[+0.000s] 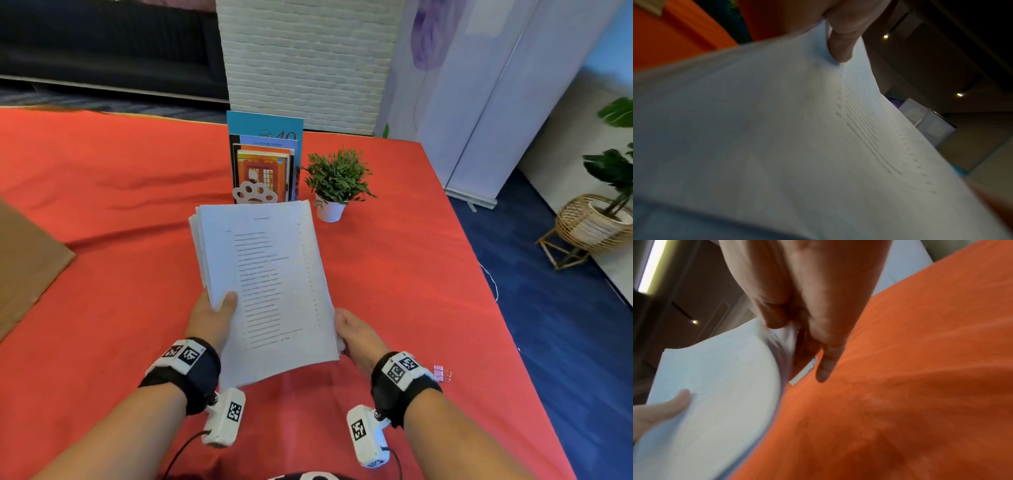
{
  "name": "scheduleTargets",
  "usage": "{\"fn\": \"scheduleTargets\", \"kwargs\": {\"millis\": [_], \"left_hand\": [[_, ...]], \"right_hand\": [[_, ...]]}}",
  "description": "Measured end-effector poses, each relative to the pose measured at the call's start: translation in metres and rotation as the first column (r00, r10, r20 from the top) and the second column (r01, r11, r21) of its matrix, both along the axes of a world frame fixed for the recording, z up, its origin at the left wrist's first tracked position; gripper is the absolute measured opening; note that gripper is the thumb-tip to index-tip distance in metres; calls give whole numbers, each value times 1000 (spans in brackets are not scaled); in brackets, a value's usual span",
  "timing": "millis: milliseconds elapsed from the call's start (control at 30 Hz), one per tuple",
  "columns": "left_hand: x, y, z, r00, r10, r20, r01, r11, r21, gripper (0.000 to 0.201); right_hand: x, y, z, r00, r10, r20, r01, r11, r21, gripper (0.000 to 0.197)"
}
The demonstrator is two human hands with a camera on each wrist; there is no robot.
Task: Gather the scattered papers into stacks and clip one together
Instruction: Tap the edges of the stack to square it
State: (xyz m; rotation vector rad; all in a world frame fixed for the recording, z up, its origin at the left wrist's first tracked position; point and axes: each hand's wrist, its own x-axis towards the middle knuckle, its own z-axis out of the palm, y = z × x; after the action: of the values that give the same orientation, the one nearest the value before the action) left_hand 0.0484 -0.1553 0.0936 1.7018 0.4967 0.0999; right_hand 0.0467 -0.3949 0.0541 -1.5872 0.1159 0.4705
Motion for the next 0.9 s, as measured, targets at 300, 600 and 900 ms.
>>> {"fn": "scheduleTargets", "kwargs": {"millis": [300,600,900], "left_hand": [[-15,9,9,966,-91,243,79,995,56,78],[-13,28,-15,985,-134,109,145,985,-97,18],[-11,41,-12,955,-233,182,250,965,-79,37]], "right_hand": [[30,46,27,944,-272,186,281,959,-23,41],[3,68,13,900,-396,183,393,918,57,53],[7,80,89,638,-147,756,525,801,-287,90]]}}
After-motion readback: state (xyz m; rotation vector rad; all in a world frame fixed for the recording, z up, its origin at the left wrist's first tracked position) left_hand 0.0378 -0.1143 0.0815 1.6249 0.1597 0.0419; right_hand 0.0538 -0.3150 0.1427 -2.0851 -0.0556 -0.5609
